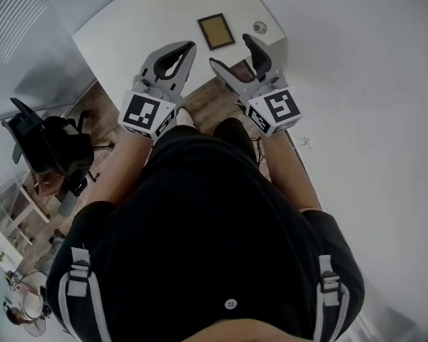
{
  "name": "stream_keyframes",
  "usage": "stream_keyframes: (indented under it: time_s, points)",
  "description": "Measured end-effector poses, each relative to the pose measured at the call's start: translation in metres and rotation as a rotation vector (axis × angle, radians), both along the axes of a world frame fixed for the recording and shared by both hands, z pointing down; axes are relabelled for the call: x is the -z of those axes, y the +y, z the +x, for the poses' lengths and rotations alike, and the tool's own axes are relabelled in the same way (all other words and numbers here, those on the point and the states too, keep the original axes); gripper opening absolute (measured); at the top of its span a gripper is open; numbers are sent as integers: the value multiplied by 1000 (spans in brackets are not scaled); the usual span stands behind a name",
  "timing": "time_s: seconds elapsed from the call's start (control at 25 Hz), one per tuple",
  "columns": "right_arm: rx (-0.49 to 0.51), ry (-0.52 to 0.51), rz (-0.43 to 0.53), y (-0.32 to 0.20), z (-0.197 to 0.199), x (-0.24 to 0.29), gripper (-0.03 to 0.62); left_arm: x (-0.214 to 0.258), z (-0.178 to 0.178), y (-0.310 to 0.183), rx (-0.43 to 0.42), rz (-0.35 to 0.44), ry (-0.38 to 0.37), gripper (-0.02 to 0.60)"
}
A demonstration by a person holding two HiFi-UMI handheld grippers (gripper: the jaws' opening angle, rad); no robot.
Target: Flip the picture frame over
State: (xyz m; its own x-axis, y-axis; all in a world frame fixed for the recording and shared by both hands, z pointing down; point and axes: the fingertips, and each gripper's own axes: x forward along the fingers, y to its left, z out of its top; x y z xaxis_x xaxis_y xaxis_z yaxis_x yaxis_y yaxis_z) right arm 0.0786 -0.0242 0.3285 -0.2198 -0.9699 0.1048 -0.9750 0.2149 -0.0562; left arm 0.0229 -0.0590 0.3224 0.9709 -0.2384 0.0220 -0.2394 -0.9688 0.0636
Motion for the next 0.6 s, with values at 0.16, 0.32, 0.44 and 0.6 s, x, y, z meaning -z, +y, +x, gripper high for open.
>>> stream_keyframes:
  time_s: [0.16,0.32,0.44,0.6]
  points:
    - [44,-22,-44,-48,5,-7,380,-7,6,-42,36,-39,-8,6]
    - [120,-43,-65,-81,17,-21,380,-15,19,-68,90,-58,-28,6]
    - [176,-55,-65,-101,30,-27,380,-16,28,-79,140,-68,-21,6]
    - [252,-62,-88,-124,52,-32,380,-21,46,-91,233,-65,-50,6]
